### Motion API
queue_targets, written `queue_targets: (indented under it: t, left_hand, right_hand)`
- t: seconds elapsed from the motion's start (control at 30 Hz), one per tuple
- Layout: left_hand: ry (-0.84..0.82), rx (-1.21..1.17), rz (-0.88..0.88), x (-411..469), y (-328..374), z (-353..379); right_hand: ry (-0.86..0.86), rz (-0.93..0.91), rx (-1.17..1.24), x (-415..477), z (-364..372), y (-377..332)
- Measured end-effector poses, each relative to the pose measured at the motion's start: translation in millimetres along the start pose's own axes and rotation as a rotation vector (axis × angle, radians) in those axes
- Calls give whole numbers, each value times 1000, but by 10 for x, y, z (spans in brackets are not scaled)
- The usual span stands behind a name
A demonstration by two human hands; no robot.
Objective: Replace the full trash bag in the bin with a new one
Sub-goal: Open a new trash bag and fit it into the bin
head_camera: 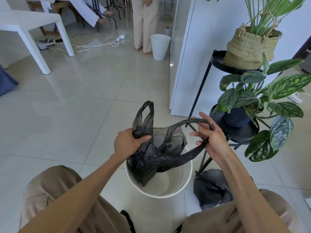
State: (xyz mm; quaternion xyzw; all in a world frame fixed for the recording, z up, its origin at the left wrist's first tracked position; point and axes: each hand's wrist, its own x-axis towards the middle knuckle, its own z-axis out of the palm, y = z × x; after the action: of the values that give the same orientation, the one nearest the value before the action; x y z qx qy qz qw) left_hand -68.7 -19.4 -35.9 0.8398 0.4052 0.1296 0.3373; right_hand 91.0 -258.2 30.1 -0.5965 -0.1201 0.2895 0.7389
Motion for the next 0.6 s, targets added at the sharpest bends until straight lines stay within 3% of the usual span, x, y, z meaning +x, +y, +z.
queue_targets:
  t: [0.2,0.3,0.5,0.6]
  left_hand:
    - [-270,-384,-45,-11,-112,-53]
    - [-370,-431,-36,35,-149,-133]
    - [-229,-358,-21,145,-163,-108]
    - [-172,-354,-37,183,-165,-115]
  right_hand:
    - [-57,37,-238,-51,-72,-51]
    - [-98,80,-375,-48,-96,-85]
    - [-226,30,-100,-105,-84,-154]
    - [-207,11,-103,-126,-27,-80]
